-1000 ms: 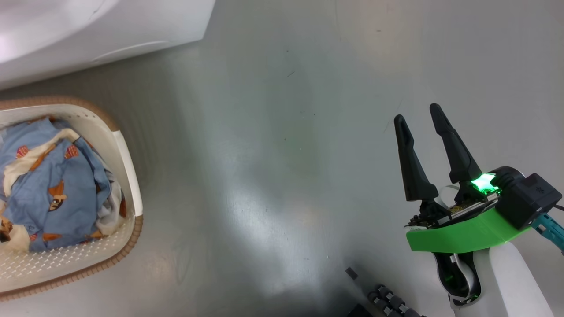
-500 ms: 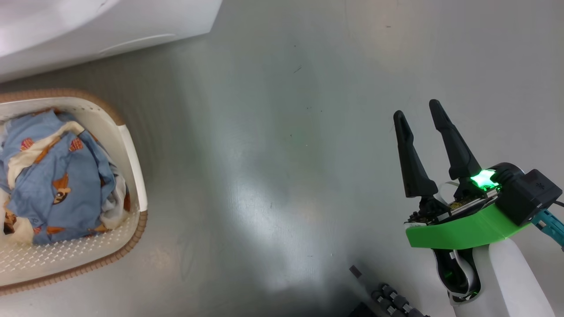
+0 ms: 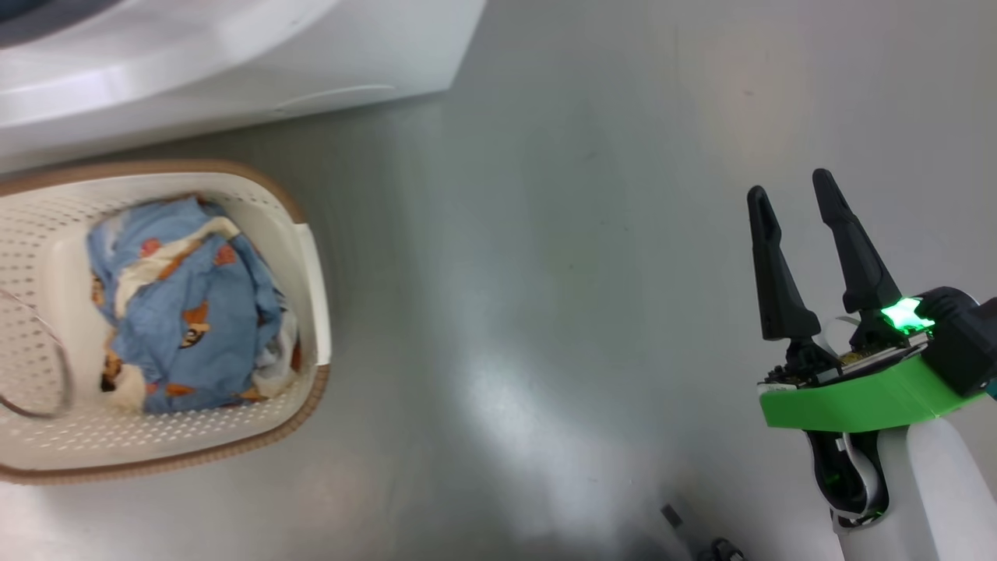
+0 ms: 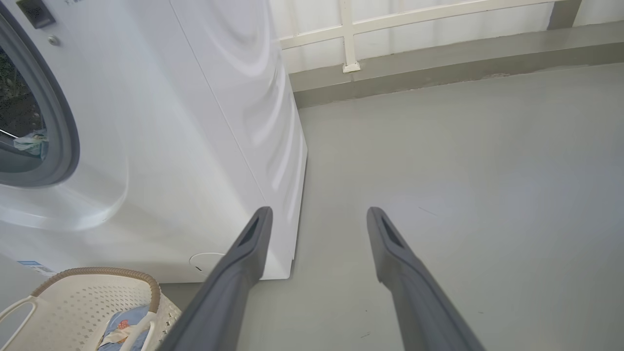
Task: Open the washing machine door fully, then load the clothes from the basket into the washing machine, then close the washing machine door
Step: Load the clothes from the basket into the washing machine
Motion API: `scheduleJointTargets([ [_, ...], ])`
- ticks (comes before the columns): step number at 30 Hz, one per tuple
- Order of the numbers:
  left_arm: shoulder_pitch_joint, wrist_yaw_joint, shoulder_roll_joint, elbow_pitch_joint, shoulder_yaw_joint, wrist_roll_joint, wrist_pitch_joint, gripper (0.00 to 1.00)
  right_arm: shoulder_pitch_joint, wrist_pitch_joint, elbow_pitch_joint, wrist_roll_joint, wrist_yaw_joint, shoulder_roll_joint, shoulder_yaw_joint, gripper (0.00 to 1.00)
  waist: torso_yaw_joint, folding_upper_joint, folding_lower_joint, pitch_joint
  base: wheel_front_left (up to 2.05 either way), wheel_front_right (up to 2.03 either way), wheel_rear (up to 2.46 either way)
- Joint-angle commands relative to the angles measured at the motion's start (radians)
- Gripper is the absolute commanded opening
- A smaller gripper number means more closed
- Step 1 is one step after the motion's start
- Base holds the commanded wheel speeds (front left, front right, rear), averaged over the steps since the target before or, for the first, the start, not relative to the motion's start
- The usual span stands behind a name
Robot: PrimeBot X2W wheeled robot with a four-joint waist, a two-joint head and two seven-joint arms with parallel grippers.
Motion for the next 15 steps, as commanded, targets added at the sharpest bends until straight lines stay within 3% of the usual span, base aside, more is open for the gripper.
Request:
scheduleJointTargets([
  [1,0.077,0.023,0.035,-0.07,0.019,-0.001,-0.02,1.0,0.046,-0.005,-0.024,-0.008,0.009,-0.01,0.01,1.0,0.033,0.0,0.0,-0.035,0.0,0.0,0.0],
  [15,0.527,0.141,-0.024,-0.444,0.014,0.001,-0.087,1.0,0.097,-0.005,-0.022,-0.032,0.009,-0.031,-0.028,1.0,0.102,0.0,0.0,-0.136,0.0,0.0,0.0],
])
